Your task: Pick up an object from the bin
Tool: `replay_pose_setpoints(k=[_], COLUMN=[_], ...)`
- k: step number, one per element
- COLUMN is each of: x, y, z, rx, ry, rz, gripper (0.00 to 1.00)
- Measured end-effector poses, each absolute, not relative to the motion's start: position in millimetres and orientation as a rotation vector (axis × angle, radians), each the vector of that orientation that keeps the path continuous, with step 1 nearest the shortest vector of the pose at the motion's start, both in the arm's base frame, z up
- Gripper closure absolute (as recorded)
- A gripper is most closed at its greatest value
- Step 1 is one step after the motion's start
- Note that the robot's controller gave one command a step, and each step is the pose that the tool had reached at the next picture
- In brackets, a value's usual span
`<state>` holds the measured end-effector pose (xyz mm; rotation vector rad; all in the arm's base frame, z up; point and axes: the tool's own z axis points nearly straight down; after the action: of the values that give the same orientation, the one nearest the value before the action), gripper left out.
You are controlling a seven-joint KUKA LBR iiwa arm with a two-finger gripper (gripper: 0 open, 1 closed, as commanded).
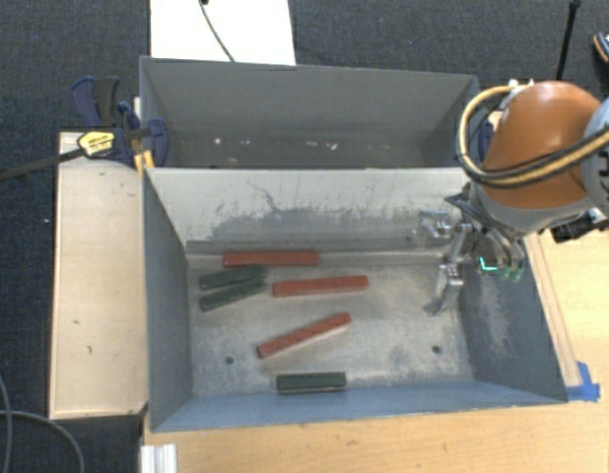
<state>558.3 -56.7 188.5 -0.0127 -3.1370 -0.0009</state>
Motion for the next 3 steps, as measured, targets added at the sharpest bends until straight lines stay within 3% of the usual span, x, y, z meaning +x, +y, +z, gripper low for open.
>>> replay_pose_setpoints(k=[1, 2, 3], x=[549.8, 575.1, 568.5], y=[-47.9, 21.4, 57.4], z=[150.0, 68.0, 70.9], rx=[0.212, 0.485, 0.607], ry=[-3.134, -3.102, -3.080], rz=[-0.002, -0.005, -0.003], gripper=[0.00, 0.00, 0.00])
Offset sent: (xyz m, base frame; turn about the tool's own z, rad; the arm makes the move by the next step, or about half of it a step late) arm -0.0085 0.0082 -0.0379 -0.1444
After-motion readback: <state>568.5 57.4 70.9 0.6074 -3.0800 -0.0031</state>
